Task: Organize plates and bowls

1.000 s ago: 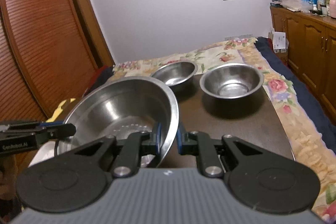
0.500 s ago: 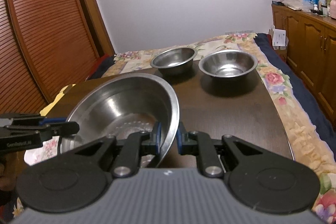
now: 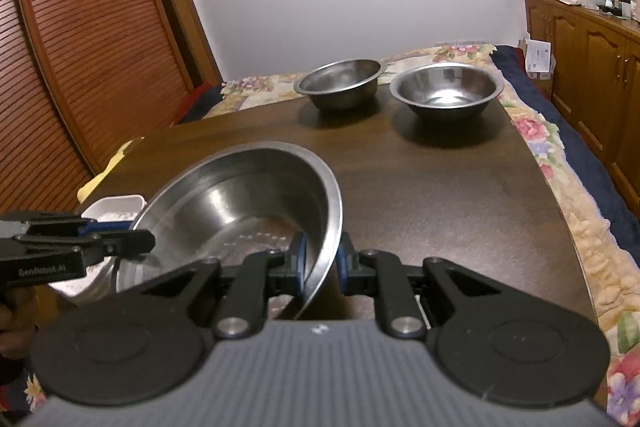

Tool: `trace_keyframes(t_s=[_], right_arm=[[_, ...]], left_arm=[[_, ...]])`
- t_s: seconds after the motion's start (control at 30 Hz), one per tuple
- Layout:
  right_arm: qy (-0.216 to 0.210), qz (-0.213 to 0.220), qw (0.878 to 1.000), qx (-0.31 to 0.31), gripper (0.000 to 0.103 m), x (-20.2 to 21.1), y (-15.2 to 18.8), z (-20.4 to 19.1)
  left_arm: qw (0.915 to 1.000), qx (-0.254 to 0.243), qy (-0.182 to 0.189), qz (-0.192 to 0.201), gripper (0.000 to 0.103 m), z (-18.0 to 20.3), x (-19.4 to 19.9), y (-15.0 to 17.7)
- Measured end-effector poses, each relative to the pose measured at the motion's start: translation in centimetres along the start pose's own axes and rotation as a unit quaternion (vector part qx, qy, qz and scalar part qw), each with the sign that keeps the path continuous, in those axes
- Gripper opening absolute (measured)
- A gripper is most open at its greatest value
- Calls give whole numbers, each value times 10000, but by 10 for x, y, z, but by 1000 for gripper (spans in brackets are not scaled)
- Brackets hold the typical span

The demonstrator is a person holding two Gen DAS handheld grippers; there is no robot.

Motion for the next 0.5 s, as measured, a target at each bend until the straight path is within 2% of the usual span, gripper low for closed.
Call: trace_keyframes(t_s=[0.5], right_arm=[[59,78,9999,71,20,-2,0,-3]], left_arm=[[10000,20,-46,68,23,-2,-3,2]])
Point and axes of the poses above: each gripper's, at about its wrist camera, not at the fingertips, and x roughly against the way its jaws point, z to its right, y to its underside, the point moved 8 cm from there along -x, roughly the way its jaws point, and after that the axes turned 13 degrees about y, right-handed, at the moved point
